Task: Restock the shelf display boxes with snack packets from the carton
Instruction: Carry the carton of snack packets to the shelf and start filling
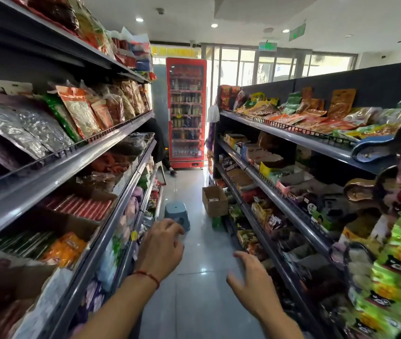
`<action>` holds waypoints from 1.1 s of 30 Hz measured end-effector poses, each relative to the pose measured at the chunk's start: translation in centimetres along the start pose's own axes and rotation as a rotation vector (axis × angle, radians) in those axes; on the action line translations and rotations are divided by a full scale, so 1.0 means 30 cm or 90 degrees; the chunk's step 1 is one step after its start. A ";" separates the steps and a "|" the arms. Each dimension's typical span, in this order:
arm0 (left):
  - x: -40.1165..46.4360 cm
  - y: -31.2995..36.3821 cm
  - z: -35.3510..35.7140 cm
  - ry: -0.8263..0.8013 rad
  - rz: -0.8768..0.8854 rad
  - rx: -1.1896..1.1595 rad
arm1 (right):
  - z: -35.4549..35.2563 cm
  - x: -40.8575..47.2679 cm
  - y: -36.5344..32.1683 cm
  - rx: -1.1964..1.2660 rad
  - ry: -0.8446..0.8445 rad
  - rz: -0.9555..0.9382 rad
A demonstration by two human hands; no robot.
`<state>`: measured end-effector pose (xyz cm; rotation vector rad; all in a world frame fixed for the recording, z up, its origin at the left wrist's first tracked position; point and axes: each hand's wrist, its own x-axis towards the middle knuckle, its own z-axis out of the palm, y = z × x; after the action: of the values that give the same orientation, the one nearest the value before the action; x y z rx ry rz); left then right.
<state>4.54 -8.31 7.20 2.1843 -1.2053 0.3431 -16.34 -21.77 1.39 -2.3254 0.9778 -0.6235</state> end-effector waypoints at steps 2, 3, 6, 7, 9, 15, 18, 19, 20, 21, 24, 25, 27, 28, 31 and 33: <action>0.113 -0.018 0.028 -0.019 0.015 0.018 | 0.003 0.122 -0.042 -0.037 0.015 -0.026; 0.170 -0.027 0.043 -0.027 0.018 0.026 | 0.022 0.188 -0.037 -0.050 0.027 -0.025; 0.325 -0.093 0.121 -0.052 0.031 0.031 | 0.070 0.358 -0.070 -0.116 0.020 -0.012; 0.375 -0.119 0.149 -0.060 0.031 0.027 | 0.090 0.418 -0.071 -0.126 0.024 -0.013; 0.477 -0.174 0.198 -0.076 0.030 -0.001 | 0.123 0.524 -0.082 -0.143 0.013 0.007; 0.764 -0.329 0.341 -0.089 0.027 -0.028 | 0.265 0.847 -0.076 -0.155 -0.018 0.057; 0.884 -0.403 0.445 -0.076 0.020 -0.032 | 0.339 0.999 -0.053 -0.131 -0.042 0.075; 0.923 -0.423 0.482 -0.081 0.023 -0.029 | 0.368 1.053 -0.037 -0.127 -0.049 0.082; 0.964 -0.442 0.519 -0.085 0.026 -0.023 | 0.397 1.107 -0.019 -0.128 -0.056 0.087; 1.008 -0.463 0.561 -0.087 0.028 -0.019 | 0.426 1.165 0.003 -0.129 -0.063 0.092; 1.158 -0.517 0.693 -0.104 0.019 -0.020 | 0.495 1.360 0.086 -0.127 -0.076 0.103; 1.211 -0.538 0.741 -0.107 0.019 -0.012 | 0.515 1.428 0.117 -0.129 -0.081 0.101; 1.314 -0.565 0.834 -0.121 0.008 -0.001 | 0.543 1.570 0.180 -0.139 -0.094 0.091; 1.368 -0.571 0.872 -0.133 0.004 0.005 | 0.551 1.641 0.206 -0.143 -0.097 0.088; 1.530 -0.587 0.968 -0.147 -0.016 0.035 | 0.568 1.863 0.260 -0.159 -0.117 0.071; 1.649 -0.619 1.025 -0.152 -0.036 0.041 | 0.579 2.019 0.277 -0.175 -0.125 0.060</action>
<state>45.25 -53.43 0.48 2.3612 -1.2691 0.0998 28.00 -66.94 -4.49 -2.5011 1.1311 -0.2278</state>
